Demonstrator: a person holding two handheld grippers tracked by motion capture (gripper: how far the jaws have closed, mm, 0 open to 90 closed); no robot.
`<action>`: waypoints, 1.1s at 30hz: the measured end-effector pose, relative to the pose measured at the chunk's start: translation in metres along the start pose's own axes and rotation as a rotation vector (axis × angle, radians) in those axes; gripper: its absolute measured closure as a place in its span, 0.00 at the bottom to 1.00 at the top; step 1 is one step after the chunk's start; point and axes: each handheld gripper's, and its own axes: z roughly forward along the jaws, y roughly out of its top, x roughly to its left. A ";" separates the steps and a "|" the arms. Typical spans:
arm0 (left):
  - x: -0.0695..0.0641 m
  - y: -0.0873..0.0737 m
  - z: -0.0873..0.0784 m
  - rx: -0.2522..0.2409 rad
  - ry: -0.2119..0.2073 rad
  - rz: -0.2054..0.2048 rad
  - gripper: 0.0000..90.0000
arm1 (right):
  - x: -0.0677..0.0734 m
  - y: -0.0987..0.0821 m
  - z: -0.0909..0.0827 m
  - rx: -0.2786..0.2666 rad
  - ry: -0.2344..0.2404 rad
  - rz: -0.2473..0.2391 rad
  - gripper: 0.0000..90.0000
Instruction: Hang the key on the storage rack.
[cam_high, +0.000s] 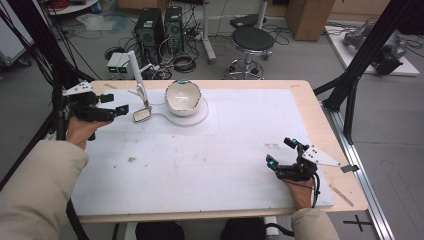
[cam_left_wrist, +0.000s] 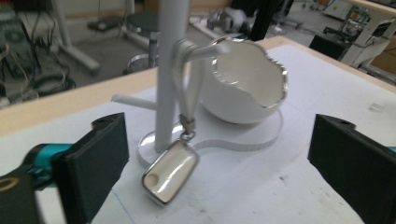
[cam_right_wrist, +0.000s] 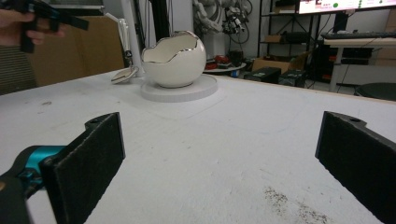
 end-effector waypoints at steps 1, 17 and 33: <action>-0.005 -0.002 -0.007 -0.014 -0.001 0.015 0.05 | 0.000 0.000 0.000 0.004 0.000 0.001 0.00; -0.060 -0.051 -0.054 -0.101 -0.034 0.096 0.02 | 0.002 0.000 0.000 0.005 -0.006 -0.008 0.00; -0.080 -0.115 -0.059 -0.146 -0.001 0.091 0.02 | 0.002 -0.001 0.000 0.002 -0.010 -0.013 0.01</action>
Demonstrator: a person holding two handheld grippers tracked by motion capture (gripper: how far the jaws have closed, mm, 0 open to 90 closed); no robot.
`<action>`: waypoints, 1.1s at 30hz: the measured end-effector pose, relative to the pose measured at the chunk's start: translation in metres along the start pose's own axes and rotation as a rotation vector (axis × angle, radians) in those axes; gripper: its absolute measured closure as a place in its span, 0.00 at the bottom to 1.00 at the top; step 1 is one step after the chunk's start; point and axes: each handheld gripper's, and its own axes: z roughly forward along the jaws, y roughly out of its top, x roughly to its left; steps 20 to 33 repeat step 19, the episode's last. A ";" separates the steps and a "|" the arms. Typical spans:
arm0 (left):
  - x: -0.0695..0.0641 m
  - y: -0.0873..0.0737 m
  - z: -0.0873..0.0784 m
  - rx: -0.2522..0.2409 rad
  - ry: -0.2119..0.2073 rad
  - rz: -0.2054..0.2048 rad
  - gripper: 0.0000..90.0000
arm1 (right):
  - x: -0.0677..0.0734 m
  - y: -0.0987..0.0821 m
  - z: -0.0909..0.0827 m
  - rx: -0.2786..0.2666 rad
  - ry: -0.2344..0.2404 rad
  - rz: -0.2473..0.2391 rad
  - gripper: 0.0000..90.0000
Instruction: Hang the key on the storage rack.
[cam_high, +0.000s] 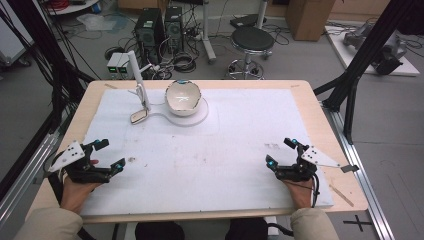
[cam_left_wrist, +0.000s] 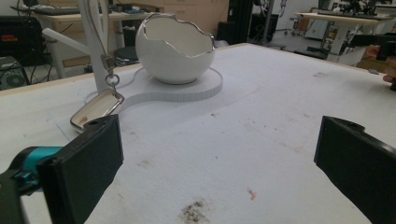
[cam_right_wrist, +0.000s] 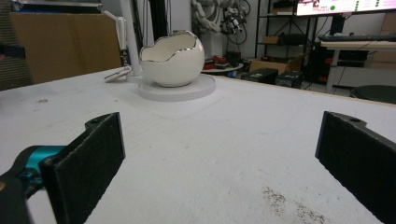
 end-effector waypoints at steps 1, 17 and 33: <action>-0.001 -0.002 -0.001 -0.005 0.005 0.001 0.02 | 0.000 0.000 0.000 0.000 0.001 -0.002 0.00; -0.007 -0.021 -0.009 -0.099 0.074 0.009 0.02 | 0.000 0.000 0.000 0.001 -0.003 0.003 0.01; -0.008 -0.021 -0.010 -0.108 0.080 0.010 0.02 | 0.000 0.000 0.000 -0.001 -0.003 -0.003 0.01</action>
